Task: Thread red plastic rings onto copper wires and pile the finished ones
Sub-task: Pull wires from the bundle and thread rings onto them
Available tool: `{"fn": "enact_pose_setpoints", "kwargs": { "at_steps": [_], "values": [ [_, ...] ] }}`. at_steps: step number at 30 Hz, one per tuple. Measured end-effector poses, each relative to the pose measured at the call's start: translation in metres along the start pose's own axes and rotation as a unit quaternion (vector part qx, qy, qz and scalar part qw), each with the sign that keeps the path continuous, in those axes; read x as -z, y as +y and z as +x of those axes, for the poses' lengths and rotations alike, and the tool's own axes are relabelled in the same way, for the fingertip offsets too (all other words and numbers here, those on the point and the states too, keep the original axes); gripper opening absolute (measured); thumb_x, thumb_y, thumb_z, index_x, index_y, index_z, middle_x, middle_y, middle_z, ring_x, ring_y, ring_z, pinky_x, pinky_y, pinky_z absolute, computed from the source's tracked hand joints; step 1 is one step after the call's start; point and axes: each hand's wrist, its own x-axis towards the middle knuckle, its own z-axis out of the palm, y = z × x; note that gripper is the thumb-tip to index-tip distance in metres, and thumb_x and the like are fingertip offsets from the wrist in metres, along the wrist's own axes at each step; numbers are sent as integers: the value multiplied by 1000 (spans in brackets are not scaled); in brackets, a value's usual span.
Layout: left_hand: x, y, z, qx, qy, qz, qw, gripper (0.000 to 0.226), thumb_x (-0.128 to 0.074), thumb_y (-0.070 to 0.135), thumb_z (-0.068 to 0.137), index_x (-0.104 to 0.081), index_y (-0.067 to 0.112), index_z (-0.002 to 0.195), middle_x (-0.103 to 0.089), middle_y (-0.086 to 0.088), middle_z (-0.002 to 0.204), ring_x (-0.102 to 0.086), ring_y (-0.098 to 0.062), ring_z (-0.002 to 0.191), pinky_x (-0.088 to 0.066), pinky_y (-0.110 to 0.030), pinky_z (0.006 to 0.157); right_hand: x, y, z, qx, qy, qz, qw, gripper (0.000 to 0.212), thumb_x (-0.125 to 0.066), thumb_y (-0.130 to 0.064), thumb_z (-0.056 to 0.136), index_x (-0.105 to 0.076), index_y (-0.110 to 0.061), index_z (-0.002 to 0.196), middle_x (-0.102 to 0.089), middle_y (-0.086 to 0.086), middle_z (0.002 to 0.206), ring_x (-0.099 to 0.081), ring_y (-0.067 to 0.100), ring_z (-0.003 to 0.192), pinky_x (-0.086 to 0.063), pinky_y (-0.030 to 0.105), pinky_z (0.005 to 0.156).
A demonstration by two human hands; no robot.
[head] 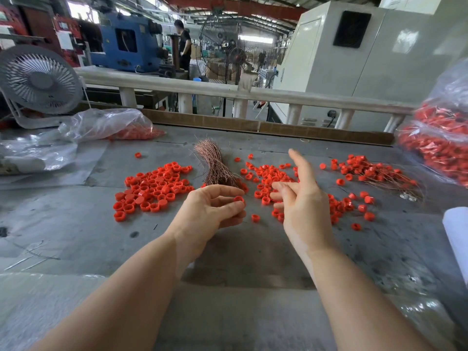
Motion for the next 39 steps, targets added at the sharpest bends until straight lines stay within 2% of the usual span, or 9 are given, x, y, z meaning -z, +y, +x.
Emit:
{"fn": "enact_pose_setpoints", "kwargs": {
  "at_steps": [3,6,10,15,20,26,31,35,39],
  "values": [
    [0,-1,0,0,1,-3,1000,17,-62,-8,81,-67,9,82,-65,-6,70,-64,-10,57,-54,-18,56,-1,0,1,-24,-2,34,999,48,-41,6,94,-40,-11,139,-62,15,119,-60,17,110,-49,23,93],
    [0,-1,1,-2,4,-3,1000,18,-62,-7,81,-67,10,82,-66,-4,68,-64,-10,57,-54,-19,56,-2,-2,1,-38,-29,36,998,43,-35,10,94,-44,-4,134,-54,17,131,-52,17,120,-40,8,93],
    [1,0,1,-4,1,-5,1000,19,-62,-8,80,-68,10,81,-67,-3,66,-65,-10,59,-54,-19,58,-3,-2,-2,-48,-51,15,997,25,-41,-5,97,-60,-20,103,-67,4,105,-66,10,87,-53,19,69],
    [1,1,2,11,5,-55,998,19,-60,-11,80,-68,7,81,-68,-5,67,-67,-10,62,-54,-17,61,-1,1,-2,20,-65,-89,994,31,-49,-7,93,-63,-13,120,-69,4,88,-49,-3,60,-35,-1,62],
    [1,3,2,29,4,-99,995,19,-53,-12,83,-66,2,85,-70,-6,68,-69,-11,64,-55,-16,61,-2,-2,-3,44,-78,-147,985,39,-42,-4,96,-52,-13,133,-67,8,108,-60,21,99,-41,21,82],
    [-1,3,1,32,6,-80,996,19,-54,-11,83,-66,4,86,-70,-5,67,-68,-10,63,-55,-17,60,0,-4,-5,66,-84,-142,984,25,-49,-8,93,-59,-18,114,-68,-1,83,-59,15,70,-43,27,61],
    [-1,6,0,42,0,-121,992,22,-51,-14,83,-67,2,85,-71,-8,69,-69,-12,66,-56,-17,63,-1,-4,-5,71,-87,-113,987,35,-51,-1,91,-62,-13,122,-69,5,109,-65,16,95,-45,22,84],
    [0,7,0,48,-16,-160,986,25,-48,-15,83,-67,1,87,-70,-10,72,-69,-14,68,-56,-18,63,-1,-6,-5,82,-92,-130,984,40,-44,-2,94,-56,-18,129,-69,2,107,-63,17,92,-45,26,80],
    [1,7,2,48,-20,-174,983,18,-55,-8,79,-67,1,89,-71,-10,75,-70,-13,70,-55,-17,62,-2,-9,-6,90,-62,-71,991,8,-47,-16,96,-53,-20,101,-70,-3,86,-58,13,64,-49,33,62]
  ]
}}
